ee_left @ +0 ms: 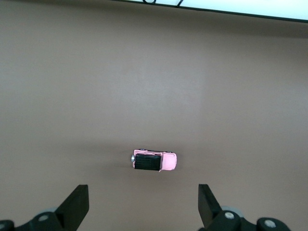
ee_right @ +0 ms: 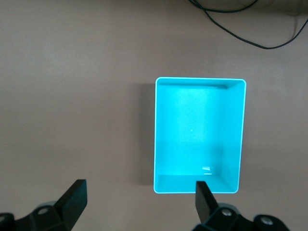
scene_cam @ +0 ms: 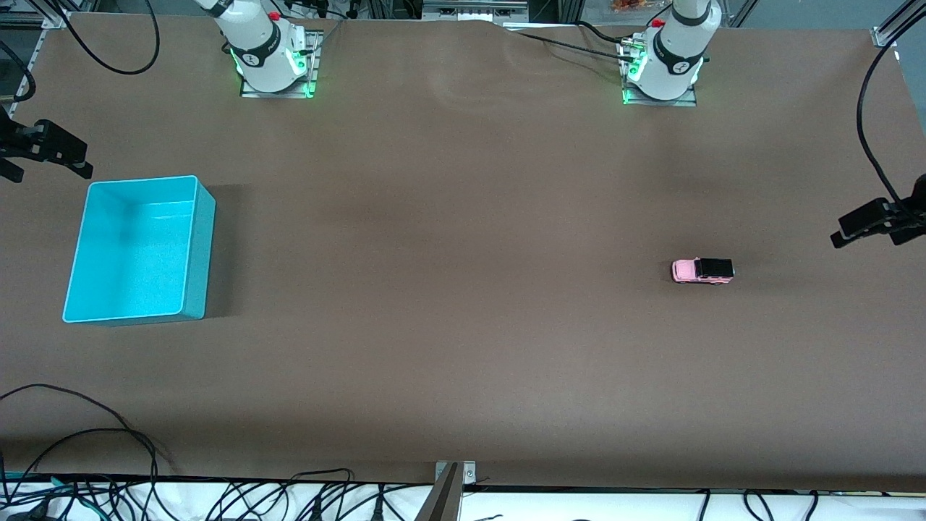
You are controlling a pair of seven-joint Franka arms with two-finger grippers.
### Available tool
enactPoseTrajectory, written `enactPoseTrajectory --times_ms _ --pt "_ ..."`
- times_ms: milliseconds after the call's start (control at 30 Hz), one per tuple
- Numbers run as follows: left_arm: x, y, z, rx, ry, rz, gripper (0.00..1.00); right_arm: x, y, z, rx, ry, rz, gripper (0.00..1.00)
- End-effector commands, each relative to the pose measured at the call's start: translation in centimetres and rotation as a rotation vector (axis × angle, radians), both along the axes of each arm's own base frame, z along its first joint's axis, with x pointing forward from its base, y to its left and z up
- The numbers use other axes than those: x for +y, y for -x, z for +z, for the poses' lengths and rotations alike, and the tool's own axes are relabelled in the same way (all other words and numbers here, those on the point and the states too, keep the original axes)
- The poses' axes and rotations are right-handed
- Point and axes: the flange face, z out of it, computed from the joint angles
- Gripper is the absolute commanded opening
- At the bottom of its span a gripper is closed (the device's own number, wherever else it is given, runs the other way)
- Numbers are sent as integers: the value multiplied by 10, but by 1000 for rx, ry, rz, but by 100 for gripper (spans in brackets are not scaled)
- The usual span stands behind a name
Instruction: Wind and store pink jeep toy
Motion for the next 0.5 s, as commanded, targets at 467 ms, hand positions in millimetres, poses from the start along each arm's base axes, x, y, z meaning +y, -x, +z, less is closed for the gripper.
enactPoseTrajectory --times_ms 467 --pt "-16 7 -11 27 2 -25 100 0 -4 2 1 9 -8 100"
